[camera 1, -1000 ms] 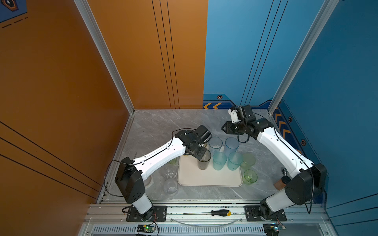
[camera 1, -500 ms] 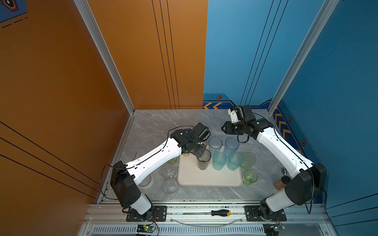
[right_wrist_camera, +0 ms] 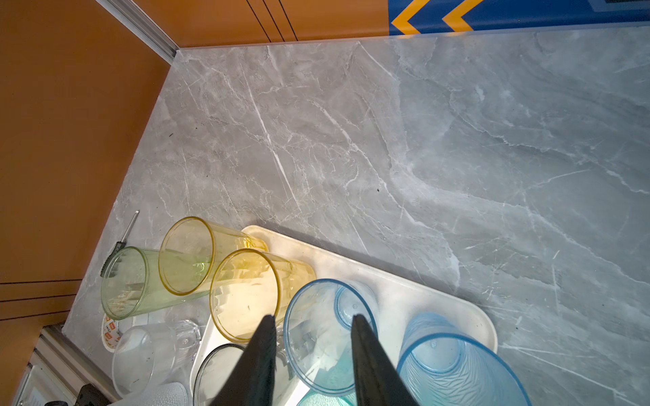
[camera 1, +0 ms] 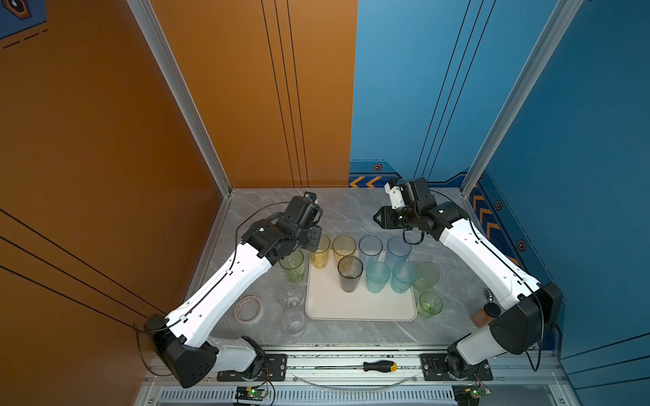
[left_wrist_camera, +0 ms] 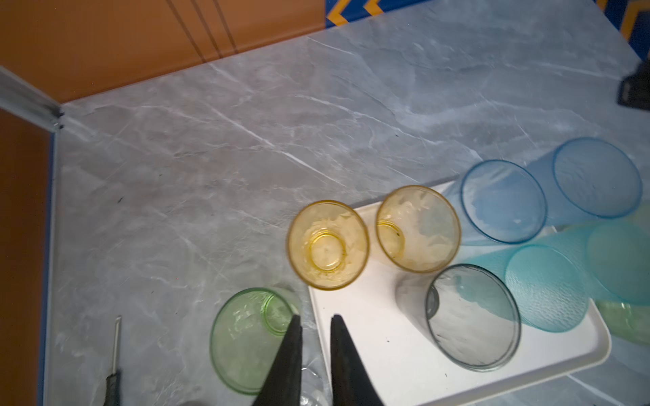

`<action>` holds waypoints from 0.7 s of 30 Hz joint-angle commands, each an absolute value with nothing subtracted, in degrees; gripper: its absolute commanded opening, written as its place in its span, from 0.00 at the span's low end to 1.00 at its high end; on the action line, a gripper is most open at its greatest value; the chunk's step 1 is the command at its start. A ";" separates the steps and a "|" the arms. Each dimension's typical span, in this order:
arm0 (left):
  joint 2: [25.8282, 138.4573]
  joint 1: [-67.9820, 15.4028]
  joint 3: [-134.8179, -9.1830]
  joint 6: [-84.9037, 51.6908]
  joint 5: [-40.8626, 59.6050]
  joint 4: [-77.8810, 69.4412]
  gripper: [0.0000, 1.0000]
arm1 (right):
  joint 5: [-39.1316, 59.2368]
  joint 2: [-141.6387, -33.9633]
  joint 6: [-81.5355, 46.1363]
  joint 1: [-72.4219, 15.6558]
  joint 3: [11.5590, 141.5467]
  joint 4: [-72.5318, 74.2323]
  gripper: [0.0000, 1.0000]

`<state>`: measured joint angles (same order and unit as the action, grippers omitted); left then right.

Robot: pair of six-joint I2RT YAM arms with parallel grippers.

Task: Place the glasses into the tray
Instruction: 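Raise the left gripper away from the grey glass toward the green glass, then lower the left gripper onto the green glass beside the tray and close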

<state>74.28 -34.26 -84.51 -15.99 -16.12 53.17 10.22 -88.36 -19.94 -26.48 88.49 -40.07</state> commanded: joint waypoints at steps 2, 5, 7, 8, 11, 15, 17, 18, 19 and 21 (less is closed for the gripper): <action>70.90 -29.62 -83.03 -18.17 -15.91 62.98 0.19 | 8.42 -87.98 -18.92 -26.52 89.10 -41.85 0.35; 69.79 -26.60 -81.27 -18.91 -14.90 66.62 0.19 | 8.88 -88.40 -18.55 -26.54 89.51 -41.84 0.35; 68.86 -25.01 -79.19 -19.95 -12.84 66.89 0.19 | 9.43 -88.67 -18.47 -26.50 89.76 -41.84 0.35; 68.29 -24.33 -78.08 -20.57 -11.72 66.75 0.19 | 9.71 -88.71 -18.46 -26.54 89.88 -41.81 0.35; 67.98 -23.57 -76.07 -21.23 -10.49 66.77 0.19 | 10.06 -88.77 -18.37 -26.59 89.80 -41.84 0.35; 68.62 -21.46 -74.52 -21.18 -8.10 66.49 0.19 | 10.40 -88.85 -18.37 -26.72 89.67 -41.91 0.35; 68.90 -19.91 -73.31 -21.01 -6.88 65.68 0.19 | 10.31 -88.73 -18.28 -26.75 89.64 -41.92 0.35; 68.88 -19.06 -72.77 -20.84 -6.06 65.11 0.19 | 10.32 -88.76 -18.29 -26.73 89.69 -41.88 0.35; 68.89 -18.10 -71.94 -20.67 -4.98 64.13 0.19 | 10.32 -88.69 -18.19 -26.73 89.62 -41.87 0.35; 68.99 -16.20 -70.46 -20.40 -3.24 62.95 0.19 | 10.33 -88.68 -17.97 -26.72 89.58 -41.96 0.35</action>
